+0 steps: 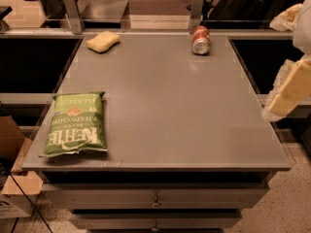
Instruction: Move coke can near green jalapeno chip bag
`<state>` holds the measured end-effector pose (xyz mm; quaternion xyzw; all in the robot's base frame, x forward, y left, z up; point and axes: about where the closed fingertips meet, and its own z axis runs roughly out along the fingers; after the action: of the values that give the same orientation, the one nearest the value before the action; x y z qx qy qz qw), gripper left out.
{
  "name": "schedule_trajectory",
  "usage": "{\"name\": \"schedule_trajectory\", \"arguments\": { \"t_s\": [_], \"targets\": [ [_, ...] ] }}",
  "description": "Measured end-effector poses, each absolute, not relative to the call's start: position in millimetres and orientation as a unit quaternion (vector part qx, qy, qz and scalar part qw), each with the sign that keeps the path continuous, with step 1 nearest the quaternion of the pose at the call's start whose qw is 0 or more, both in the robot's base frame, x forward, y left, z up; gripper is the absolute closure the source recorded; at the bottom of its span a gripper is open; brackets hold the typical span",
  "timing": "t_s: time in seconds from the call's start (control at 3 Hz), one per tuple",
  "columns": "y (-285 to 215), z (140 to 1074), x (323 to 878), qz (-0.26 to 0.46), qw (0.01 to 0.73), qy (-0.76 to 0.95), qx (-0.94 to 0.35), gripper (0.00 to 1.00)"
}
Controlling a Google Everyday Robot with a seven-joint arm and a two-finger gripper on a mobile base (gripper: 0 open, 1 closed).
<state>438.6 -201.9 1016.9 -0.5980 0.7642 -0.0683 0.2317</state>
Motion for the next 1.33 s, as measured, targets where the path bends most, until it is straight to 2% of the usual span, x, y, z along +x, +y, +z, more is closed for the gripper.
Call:
{"name": "schedule_trajectory", "arguments": {
  "t_s": [0.33,0.67,1.0,1.33],
  "targets": [
    [-202,1016,461,-0.052,0.283,0.761,-0.582,0.00],
    [-206,1021,508,-0.040,0.345,0.758,-0.552,0.00],
    [-213,1024,566,-0.031,0.370,0.763,-0.530,0.00],
    [-213,1024,566,-0.031,0.370,0.763,-0.530,0.00]
  ]
}}
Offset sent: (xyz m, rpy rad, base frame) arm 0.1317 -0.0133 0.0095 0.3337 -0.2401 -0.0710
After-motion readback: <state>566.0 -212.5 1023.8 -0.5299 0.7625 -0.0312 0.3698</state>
